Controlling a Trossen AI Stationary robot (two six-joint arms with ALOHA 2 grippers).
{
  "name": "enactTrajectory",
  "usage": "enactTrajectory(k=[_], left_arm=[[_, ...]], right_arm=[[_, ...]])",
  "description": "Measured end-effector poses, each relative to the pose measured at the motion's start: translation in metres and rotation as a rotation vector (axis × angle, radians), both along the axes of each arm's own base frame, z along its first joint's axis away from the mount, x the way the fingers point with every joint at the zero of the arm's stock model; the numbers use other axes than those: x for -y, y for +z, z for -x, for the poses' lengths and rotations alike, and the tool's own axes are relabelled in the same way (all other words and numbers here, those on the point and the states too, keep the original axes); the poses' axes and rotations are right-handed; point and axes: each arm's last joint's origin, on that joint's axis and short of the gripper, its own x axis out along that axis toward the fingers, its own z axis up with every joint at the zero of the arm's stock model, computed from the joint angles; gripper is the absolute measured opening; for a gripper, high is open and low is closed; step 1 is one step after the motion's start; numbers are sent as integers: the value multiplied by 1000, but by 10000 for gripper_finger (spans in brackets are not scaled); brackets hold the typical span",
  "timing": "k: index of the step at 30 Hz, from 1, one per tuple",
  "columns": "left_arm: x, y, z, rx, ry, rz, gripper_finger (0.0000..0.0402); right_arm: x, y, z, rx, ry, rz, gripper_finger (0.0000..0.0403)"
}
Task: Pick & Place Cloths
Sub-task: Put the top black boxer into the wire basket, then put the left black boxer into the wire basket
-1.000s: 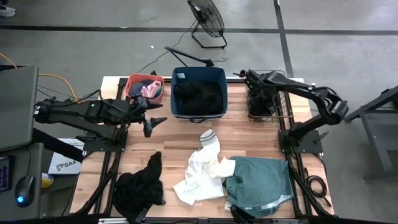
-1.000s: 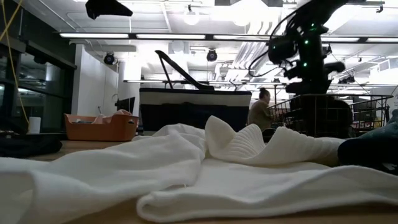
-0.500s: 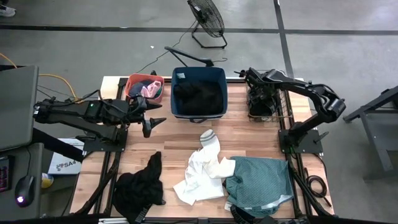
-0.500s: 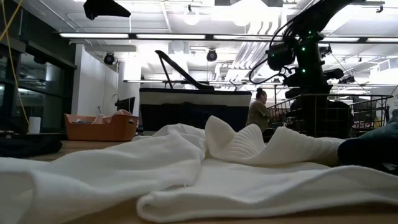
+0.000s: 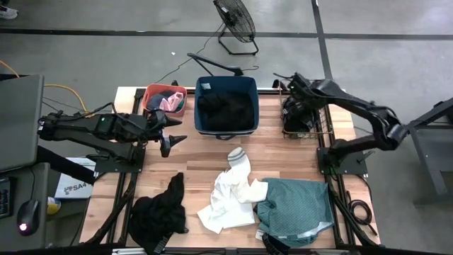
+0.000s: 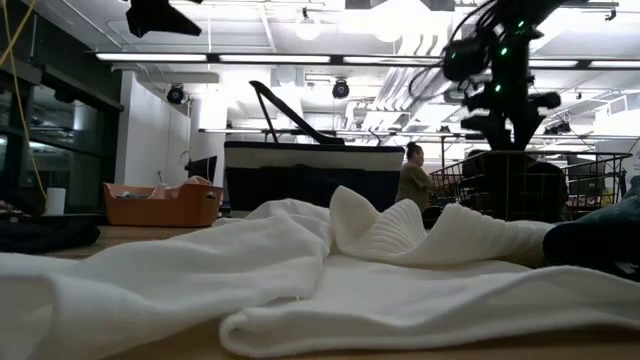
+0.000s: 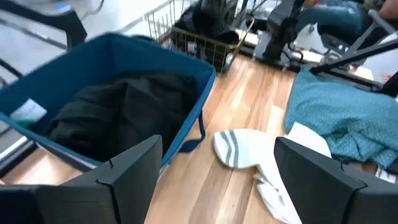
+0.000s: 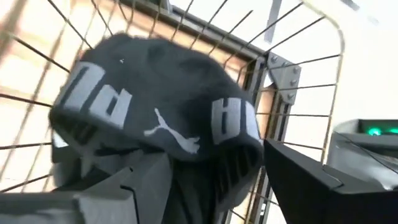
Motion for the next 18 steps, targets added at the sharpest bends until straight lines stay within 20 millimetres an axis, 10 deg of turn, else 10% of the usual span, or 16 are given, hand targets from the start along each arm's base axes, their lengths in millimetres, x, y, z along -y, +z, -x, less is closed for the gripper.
enactTrajectory(k=[18], left_arm=[[6, -30, -2, -225, -71, 236, 305]], right_arm=[[-67, 61, 31, 386, 141, 140, 241]])
